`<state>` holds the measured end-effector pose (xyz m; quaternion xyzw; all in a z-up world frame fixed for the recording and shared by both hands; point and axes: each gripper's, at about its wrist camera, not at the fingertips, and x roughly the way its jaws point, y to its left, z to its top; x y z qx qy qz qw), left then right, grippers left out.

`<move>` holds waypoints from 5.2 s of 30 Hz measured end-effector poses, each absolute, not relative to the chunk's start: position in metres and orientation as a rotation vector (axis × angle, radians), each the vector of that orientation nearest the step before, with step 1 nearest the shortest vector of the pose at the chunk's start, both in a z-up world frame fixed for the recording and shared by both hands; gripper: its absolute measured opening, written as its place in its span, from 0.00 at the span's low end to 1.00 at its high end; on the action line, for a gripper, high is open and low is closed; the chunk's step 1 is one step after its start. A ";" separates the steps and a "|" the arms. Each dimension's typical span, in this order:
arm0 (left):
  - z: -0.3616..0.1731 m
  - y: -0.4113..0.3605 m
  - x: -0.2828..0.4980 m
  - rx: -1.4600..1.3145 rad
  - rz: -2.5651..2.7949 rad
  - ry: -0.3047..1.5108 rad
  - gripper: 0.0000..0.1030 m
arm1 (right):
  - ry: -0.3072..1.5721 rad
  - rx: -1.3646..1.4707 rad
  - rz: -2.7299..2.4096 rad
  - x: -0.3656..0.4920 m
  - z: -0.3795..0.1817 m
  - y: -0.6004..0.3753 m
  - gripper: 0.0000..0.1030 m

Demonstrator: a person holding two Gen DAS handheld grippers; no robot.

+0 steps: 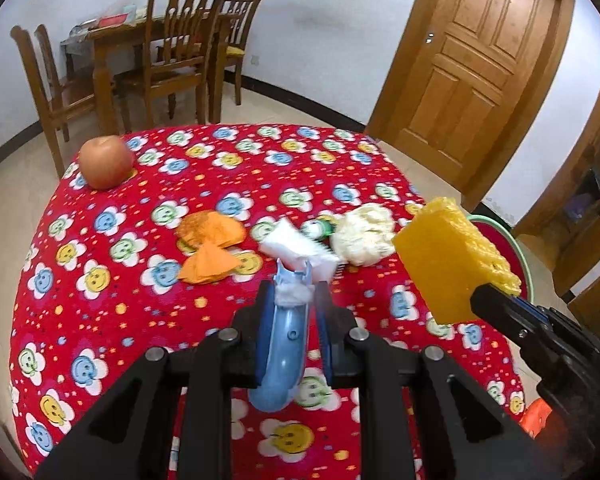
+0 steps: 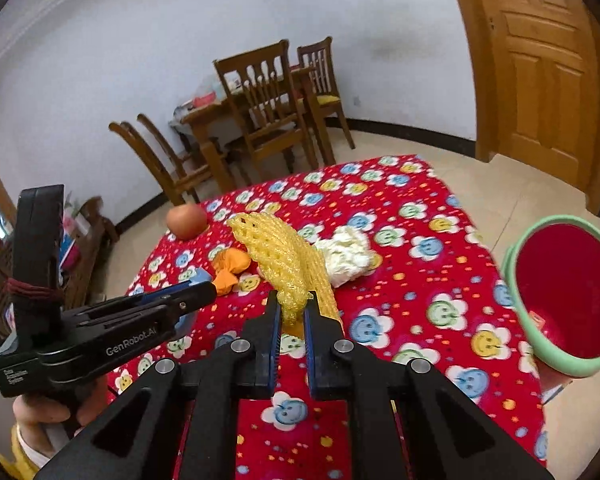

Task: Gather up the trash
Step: 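Carry the foam net in the right gripper over the bin while the left holds the scoop, then open both grippers to drop the foam net and blue scoop into the bin, then move both open grippers back over the table, then grasp the orange mesh bag with the left gripper while the right grasps the crumpled white paper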

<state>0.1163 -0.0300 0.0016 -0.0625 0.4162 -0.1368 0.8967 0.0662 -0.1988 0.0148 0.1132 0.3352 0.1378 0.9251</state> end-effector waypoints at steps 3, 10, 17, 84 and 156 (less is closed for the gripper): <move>0.008 -0.046 0.116 -0.114 -0.310 0.849 0.19 | 0.669 0.248 0.254 0.058 0.020 -0.213 0.10; 0.018 -0.091 0.118 -0.073 -0.389 0.839 0.19 | 0.639 0.288 0.151 0.042 0.027 -0.258 0.10; 0.023 -0.145 0.123 -0.026 -0.482 0.831 0.19 | 0.626 0.343 0.042 0.032 0.021 -0.310 0.10; -0.023 -0.298 0.159 0.100 -0.612 0.922 0.53 | 0.678 0.539 -0.271 0.027 -0.042 -0.453 0.52; -0.072 0.003 0.232 -0.118 -0.072 1.017 0.66 | 0.898 0.302 0.104 0.181 -0.057 -0.200 0.63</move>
